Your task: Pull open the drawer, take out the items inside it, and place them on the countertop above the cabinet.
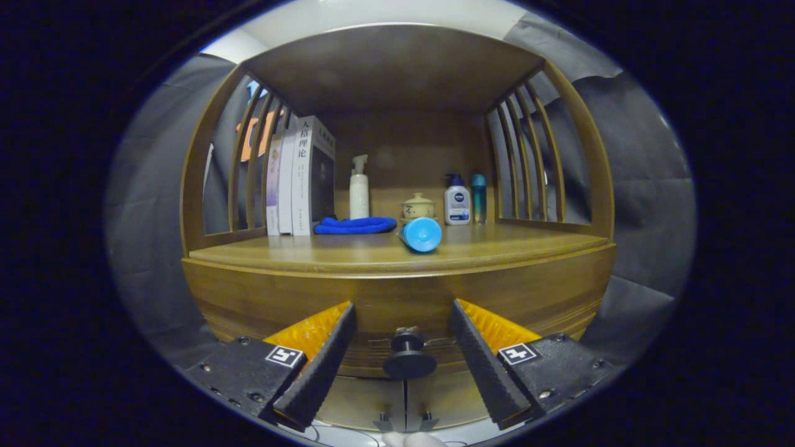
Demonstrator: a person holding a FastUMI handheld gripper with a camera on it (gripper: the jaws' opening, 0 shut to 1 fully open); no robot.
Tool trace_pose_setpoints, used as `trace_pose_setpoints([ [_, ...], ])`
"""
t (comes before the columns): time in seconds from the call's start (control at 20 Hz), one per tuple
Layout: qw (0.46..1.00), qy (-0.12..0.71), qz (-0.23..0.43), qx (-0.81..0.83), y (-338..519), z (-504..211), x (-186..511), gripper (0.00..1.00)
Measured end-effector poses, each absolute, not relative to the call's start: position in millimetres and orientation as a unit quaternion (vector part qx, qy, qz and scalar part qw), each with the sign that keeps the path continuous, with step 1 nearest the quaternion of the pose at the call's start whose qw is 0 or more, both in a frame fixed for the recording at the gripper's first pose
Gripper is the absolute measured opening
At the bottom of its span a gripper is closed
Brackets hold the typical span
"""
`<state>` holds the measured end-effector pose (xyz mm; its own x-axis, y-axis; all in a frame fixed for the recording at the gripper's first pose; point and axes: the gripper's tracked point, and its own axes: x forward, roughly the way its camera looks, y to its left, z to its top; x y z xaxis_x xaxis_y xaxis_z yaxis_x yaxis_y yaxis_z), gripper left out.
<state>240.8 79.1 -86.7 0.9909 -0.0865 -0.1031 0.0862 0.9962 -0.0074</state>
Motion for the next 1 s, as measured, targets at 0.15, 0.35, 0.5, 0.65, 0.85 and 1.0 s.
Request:
trace_pose_setpoints([
  [0.15, 0.996, 0.08, -0.038, 0.013, 76.4, -78.6, 229.8, 0.99],
  [0.35, 0.998, 0.049, -0.043, -0.002, 50.0, -40.8, 180.3, 0.99],
  [0.5, 0.999, 0.037, -0.037, -0.012, 30.5, -17.5, 131.4, 0.99],
  [0.65, 0.999, 0.016, -0.043, -0.015, 9.4, 9.4, 84.5, 0.99],
  [0.85, 0.999, 0.014, -0.045, -0.028, -5.7, 15.8, 47.9, 0.99],
  [1.0, 0.998, 0.008, -0.048, -0.037, -4.8, 17.2, 50.9, 0.99],
])
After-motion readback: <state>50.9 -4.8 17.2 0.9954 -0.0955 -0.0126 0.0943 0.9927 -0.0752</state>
